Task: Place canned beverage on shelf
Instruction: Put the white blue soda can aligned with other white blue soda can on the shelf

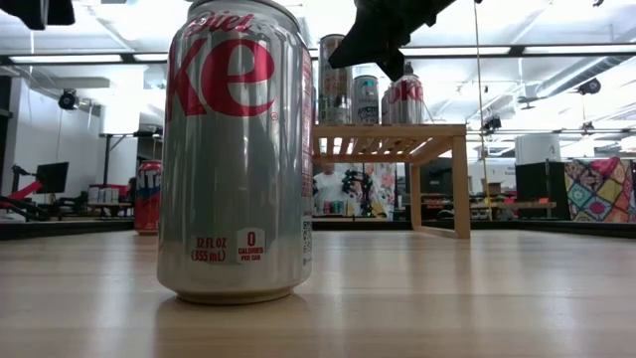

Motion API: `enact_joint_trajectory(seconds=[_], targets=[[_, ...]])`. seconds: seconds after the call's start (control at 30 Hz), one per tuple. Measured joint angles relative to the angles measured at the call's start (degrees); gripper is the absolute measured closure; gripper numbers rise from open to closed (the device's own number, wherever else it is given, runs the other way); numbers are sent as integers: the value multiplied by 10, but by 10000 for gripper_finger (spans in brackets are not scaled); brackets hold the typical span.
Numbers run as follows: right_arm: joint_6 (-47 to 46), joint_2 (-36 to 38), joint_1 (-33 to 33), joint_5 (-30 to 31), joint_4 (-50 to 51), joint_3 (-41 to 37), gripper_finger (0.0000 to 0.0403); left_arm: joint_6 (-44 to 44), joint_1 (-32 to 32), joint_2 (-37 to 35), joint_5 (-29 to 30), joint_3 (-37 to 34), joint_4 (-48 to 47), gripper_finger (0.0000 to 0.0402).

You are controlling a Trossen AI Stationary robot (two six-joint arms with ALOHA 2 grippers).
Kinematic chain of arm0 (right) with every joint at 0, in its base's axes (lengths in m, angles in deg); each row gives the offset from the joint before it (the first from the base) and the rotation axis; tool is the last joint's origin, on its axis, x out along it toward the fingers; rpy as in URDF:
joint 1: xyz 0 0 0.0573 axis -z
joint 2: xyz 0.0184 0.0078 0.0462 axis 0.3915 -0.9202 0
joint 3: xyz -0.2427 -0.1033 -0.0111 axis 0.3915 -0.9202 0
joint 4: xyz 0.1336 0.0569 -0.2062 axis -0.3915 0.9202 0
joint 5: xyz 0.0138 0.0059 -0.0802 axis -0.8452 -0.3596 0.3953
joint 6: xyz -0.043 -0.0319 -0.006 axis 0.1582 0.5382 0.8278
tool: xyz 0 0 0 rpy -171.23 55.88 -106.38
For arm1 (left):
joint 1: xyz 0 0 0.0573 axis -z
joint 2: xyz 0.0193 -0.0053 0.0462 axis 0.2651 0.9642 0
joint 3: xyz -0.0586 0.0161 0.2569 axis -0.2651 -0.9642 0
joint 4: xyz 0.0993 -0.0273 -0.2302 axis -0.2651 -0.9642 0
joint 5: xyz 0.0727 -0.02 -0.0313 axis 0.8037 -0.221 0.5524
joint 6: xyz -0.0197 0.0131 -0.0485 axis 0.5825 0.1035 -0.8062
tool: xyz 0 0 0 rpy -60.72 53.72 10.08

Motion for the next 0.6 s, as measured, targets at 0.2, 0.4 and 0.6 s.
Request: enact_joint_trajectory(seconds=[0.2,0.4,0.6], targets=[[1,0,-3,0,0,0,392,-87,8,7,-25,3,-33,401],[2,0,-2,3,-4,0,392,-144,28,13,-59,2,-37,401],[0,-1,-5,4,-9,0,392,-149,41,24,-60,2,-43,401]])
